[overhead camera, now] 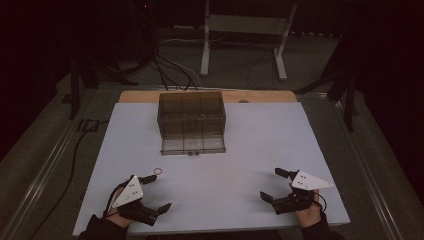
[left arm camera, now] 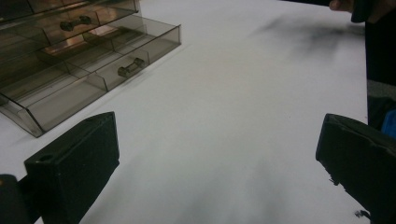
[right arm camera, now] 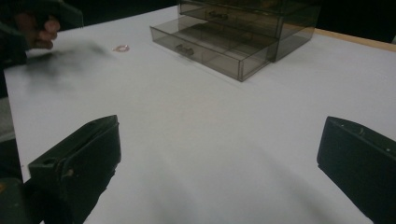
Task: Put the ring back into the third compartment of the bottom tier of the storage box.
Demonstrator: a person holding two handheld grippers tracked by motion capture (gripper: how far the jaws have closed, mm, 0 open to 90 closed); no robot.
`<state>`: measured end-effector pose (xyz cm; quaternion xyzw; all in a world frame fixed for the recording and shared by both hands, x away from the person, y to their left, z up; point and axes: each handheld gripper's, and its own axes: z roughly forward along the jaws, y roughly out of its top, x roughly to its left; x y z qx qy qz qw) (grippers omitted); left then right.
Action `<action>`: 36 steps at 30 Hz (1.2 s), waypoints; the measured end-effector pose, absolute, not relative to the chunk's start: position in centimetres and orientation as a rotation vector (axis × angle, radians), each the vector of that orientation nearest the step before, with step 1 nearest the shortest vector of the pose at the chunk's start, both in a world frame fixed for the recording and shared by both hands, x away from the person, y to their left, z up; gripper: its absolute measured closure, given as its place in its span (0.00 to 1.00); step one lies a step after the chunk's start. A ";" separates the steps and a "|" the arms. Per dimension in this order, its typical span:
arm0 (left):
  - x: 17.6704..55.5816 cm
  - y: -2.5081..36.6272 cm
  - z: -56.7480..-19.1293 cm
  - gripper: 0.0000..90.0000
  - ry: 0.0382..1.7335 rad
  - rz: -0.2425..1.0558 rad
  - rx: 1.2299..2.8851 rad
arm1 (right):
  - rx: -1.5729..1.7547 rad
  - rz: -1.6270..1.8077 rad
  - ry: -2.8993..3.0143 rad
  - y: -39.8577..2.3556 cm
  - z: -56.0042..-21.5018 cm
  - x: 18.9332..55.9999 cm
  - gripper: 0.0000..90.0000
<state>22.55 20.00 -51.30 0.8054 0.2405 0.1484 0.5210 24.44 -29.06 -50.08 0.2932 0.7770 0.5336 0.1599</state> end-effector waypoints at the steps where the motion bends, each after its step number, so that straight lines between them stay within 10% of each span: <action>1: 22.6 20.0 -51.3 0.01 0.576 0.358 1.931 | 0.843 1.528 2.224 -29.4 -50.1 24.6 0.00; 36: 22.5 18.4 -50.9 0.01 0.498 0.204 2.001 | 0.835 1.555 2.228 -29.1 -50.2 24.6 0.00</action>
